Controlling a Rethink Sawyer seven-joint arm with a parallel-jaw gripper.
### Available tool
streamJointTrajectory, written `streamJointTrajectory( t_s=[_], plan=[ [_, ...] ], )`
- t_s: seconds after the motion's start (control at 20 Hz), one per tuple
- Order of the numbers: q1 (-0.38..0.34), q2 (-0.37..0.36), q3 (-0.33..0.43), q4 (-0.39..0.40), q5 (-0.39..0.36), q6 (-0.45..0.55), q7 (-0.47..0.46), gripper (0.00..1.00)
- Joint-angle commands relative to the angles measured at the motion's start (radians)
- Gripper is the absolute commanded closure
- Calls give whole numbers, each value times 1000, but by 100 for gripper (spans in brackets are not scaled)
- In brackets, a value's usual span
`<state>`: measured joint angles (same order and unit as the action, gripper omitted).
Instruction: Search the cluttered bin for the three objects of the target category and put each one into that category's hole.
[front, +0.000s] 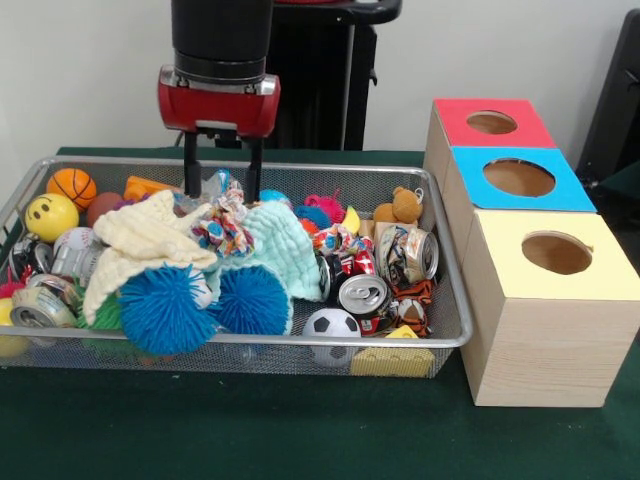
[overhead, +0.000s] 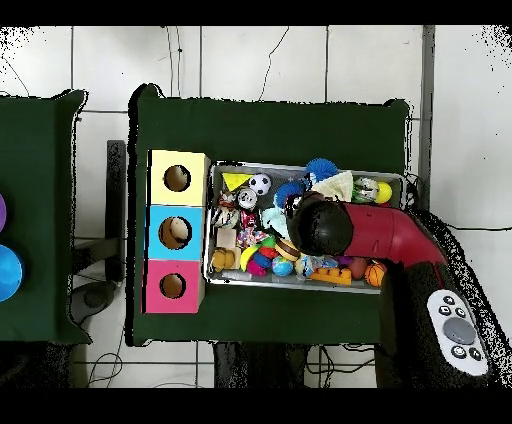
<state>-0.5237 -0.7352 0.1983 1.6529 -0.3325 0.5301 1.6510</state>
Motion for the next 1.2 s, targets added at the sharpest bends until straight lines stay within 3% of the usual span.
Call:
streamJointTrajectory(
  t_s=[0.05,0.4,0.75,1.0,1.2],
  plan=[
    [-4,105,10,21,-54,-47,44,0],
    [-13,198,21,7,-29,-107,78,0],
    [-24,215,33,11,-38,-123,42,0],
    [-43,213,50,-14,-53,-38,-49,0],
    [-55,143,55,-17,-44,75,-114,0]
  ],
)
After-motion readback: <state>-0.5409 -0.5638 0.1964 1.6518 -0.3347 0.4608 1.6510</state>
